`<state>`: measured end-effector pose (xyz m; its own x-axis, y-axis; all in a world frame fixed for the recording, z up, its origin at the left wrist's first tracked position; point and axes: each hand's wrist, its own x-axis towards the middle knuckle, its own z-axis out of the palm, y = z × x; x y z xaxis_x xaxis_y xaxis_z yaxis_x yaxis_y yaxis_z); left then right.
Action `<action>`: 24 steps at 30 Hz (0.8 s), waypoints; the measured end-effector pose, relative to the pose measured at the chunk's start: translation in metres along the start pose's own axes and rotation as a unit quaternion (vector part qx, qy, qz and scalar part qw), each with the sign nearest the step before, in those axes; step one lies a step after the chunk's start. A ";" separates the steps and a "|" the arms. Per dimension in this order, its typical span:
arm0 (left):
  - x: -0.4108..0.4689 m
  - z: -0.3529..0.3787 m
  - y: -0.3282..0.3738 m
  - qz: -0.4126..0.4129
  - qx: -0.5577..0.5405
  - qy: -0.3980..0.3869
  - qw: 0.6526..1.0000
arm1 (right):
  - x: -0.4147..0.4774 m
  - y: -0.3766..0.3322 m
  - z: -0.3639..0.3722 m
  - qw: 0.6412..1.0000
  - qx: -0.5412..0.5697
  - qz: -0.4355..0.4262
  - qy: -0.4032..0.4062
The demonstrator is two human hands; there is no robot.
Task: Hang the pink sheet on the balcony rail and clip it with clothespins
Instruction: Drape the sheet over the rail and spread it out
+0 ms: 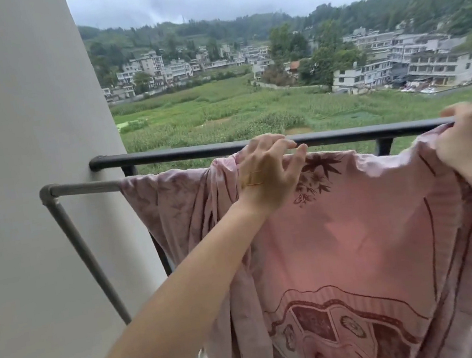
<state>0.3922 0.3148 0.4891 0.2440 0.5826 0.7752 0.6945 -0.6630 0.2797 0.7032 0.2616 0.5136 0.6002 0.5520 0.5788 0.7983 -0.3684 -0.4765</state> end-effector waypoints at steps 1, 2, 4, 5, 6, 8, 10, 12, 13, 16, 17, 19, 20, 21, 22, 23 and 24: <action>-0.007 -0.005 -0.015 -0.017 0.033 0.029 0.999 | -0.010 -0.019 0.004 1.000 -0.003 -0.024 -0.007; -0.014 -0.010 -0.030 -0.031 0.066 0.055 0.996 | -0.022 -0.041 0.006 0.997 0.028 -0.063 -0.022; -0.027 -0.019 -0.058 -0.064 0.129 0.080 0.986 | -0.046 -0.088 0.014 0.987 0.078 -0.130 -0.058; -0.033 -0.024 -0.070 -0.086 0.154 0.079 0.981 | -0.059 -0.109 0.019 0.977 0.100 -0.171 -0.076; -0.037 -0.028 -0.079 -0.109 0.172 0.072 0.976 | -0.073 -0.127 0.024 0.966 0.111 -0.214 -0.095; -0.040 -0.036 -0.087 -0.140 0.179 0.056 0.972 | -0.102 -0.157 0.034 0.936 0.123 -0.299 -0.141; -0.036 -0.045 -0.088 -0.142 0.151 0.064 0.976 | -0.123 -0.174 0.047 0.914 0.120 -0.359 -0.146; -0.030 -0.058 -0.089 -0.162 0.089 0.094 0.978 | -0.127 -0.175 0.057 0.906 0.127 -0.385 -0.124; -0.026 -0.065 -0.092 -0.182 0.059 0.113 0.975 | -0.123 -0.171 0.059 0.909 0.134 -0.380 -0.109; -0.015 -0.087 -0.105 -0.262 -0.010 0.184 0.947 | -0.102 -0.161 0.056 0.925 0.147 -0.348 -0.046; -0.012 -0.094 -0.110 -0.284 -0.062 0.213 0.933 | -0.093 -0.157 0.053 0.932 0.148 -0.330 -0.018; -0.006 -0.112 -0.125 -0.327 -0.119 0.286 0.893 | -0.074 -0.147 0.047 0.951 0.146 -0.269 0.046; -0.005 -0.121 -0.137 -0.355 -0.124 0.317 0.871 | -0.063 -0.140 0.045 0.961 0.134 -0.230 0.081; -0.006 -0.131 -0.150 -0.388 -0.121 0.337 0.849 | -0.053 -0.132 0.042 0.971 0.111 -0.184 0.103; -0.010 -0.141 -0.164 -0.426 -0.110 0.347 0.828 | -0.042 -0.123 0.040 0.983 0.080 -0.136 0.098; -0.015 -0.149 -0.177 -0.465 -0.091 0.345 0.810 | -0.035 -0.117 0.039 0.992 0.046 -0.096 0.067; -0.021 -0.155 -0.189 -0.494 -0.070 0.329 0.802 | -0.033 -0.114 0.038 0.998 0.004 -0.065 0.016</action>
<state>0.1510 0.3546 0.5076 -0.8204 0.5122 0.2540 0.2351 -0.1028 0.9665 0.5906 0.3140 0.5241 0.4922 0.5714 0.6566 0.8696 -0.2888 -0.4005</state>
